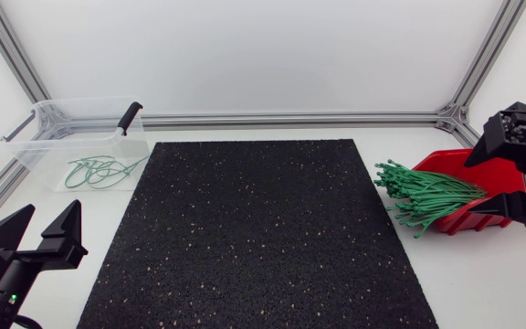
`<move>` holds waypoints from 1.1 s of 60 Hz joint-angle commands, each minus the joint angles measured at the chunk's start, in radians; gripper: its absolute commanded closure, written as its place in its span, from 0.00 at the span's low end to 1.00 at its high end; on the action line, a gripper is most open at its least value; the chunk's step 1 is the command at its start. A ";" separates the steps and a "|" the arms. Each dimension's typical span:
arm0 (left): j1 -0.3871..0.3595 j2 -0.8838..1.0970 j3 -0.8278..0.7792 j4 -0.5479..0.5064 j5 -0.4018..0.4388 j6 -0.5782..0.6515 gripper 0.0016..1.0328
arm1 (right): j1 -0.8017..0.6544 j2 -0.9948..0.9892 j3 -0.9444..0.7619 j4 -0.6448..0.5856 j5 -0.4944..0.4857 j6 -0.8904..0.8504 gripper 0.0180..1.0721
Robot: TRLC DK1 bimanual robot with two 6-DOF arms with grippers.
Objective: Take a green cable tie from the red box, thread the tail through the head to close it, then place it in the transparent bin on the left.
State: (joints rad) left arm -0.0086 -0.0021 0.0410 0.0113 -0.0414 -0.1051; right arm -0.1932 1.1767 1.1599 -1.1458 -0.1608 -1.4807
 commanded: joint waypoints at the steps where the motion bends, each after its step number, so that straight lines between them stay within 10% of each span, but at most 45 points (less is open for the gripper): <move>1: -0.004 0.007 -0.039 -0.017 0.000 -0.013 0.04 | 0.026 -0.025 -0.040 -0.012 0.026 -0.171 0.05; 27: -0.008 0.017 -0.039 -0.019 0.000 -0.011 0.04 | 0.176 -0.023 -0.229 0.077 0.231 -0.355 0.11; 66: -0.014 0.025 -0.039 -0.022 0.008 -0.013 0.04 | 0.173 0.037 -0.456 0.416 0.261 -0.377 0.28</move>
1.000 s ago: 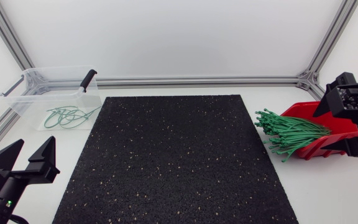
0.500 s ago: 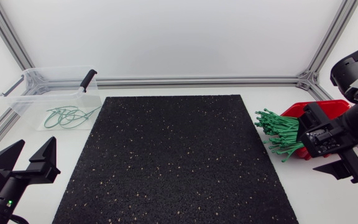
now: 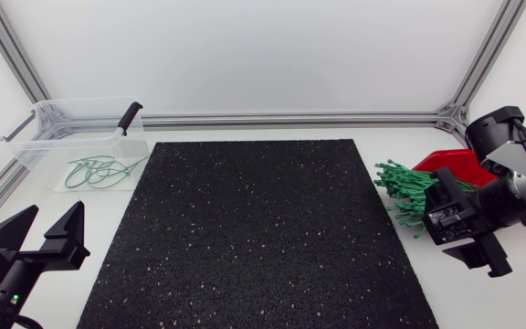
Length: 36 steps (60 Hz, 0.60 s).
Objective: Take a green cable tie from the red box, thread the tail through the head to close it, then place it in the transparent bin on the left.
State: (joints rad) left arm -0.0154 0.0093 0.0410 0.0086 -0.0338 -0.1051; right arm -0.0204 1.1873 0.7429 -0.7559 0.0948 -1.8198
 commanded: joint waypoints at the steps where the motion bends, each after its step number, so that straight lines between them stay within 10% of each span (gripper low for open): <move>1: -0.008 0.014 -0.039 -0.019 0.000 -0.013 0.04 | -0.001 0.028 -0.042 0.032 0.006 -0.038 0.28; 10: -0.008 0.015 -0.039 -0.019 0.000 -0.013 0.04 | 0.000 0.038 -0.054 0.056 0.006 -0.038 0.45; 36: -0.008 0.020 -0.039 -0.019 0.000 -0.013 0.04 | 0.002 0.052 -0.085 0.113 0.006 -0.038 0.45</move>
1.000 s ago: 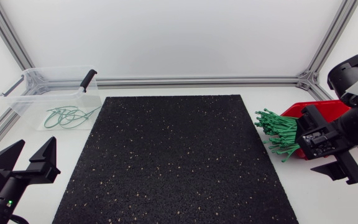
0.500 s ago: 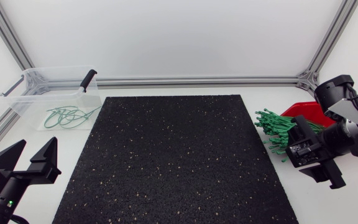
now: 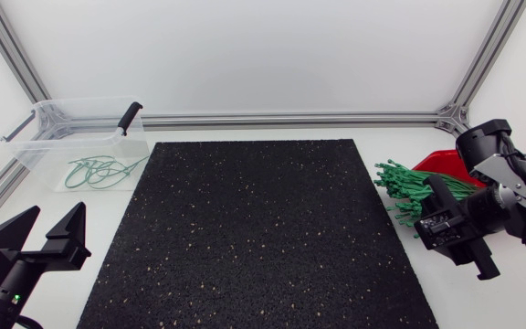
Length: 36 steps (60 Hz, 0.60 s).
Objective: Take a green cable tie from the red box, thread the tail through the head to close it, then place it in the transparent bin on the left.
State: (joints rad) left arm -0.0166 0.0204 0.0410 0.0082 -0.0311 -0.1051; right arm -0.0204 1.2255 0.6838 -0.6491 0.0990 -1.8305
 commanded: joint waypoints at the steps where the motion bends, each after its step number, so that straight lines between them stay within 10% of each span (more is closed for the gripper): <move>1: -0.006 0.009 -0.039 -0.019 -0.003 -0.013 0.04 | 0.002 0.014 -0.026 0.006 0.002 -0.027 0.45; 22: -0.006 0.009 -0.039 -0.019 -0.003 -0.013 0.04 | 0.013 0.015 -0.058 0.072 0.025 -0.046 0.45; 28: -0.008 0.010 -0.039 -0.019 -0.003 -0.013 0.04 | 0.013 0.014 -0.063 0.089 0.028 -0.046 0.69; 36: -0.011 0.010 -0.039 -0.019 -0.003 -0.013 0.04 | 0.013 0.020 -0.063 0.109 0.028 -0.046 0.70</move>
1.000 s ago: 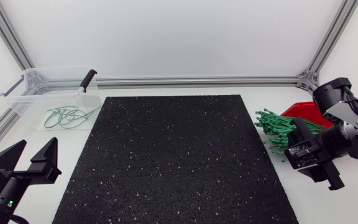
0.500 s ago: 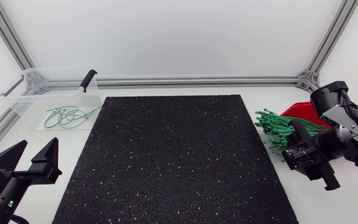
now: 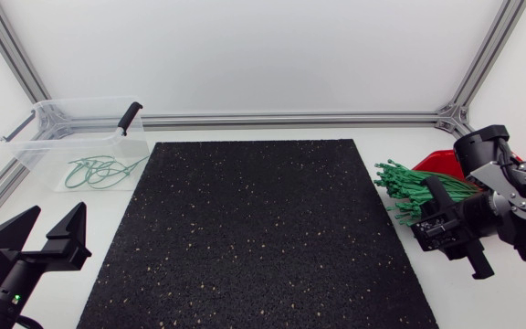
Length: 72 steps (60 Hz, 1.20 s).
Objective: Take a green cable tie from the red box, thread the tail through the head to close it, then place it in the transparent bin on the left.
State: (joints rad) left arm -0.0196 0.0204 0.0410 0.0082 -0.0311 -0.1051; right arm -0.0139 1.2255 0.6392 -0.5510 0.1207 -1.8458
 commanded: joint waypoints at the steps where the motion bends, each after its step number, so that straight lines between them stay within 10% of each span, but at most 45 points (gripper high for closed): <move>1: -0.008 0.010 -0.039 -0.019 -0.003 -0.013 0.04 | 0.006 0.022 -0.018 0.011 0.007 -0.030 0.71; 40: -0.009 0.015 -0.039 -0.019 -0.003 -0.013 0.04 | 0.017 0.062 -0.044 0.111 0.030 -0.039 0.75; 55: -0.009 0.021 -0.039 -0.017 -0.003 -0.013 0.04 | 0.037 0.028 -0.046 0.118 0.030 -0.038 0.95; 72: -0.009 0.021 -0.039 -0.017 -0.003 -0.013 0.04 | 0.058 -0.118 0.019 -0.021 0.033 -0.030 0.95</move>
State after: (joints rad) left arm -0.0231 0.0322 0.0410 0.0082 -0.0311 -0.1051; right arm 0.0353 1.1530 0.6254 -0.5320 0.1509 -1.8568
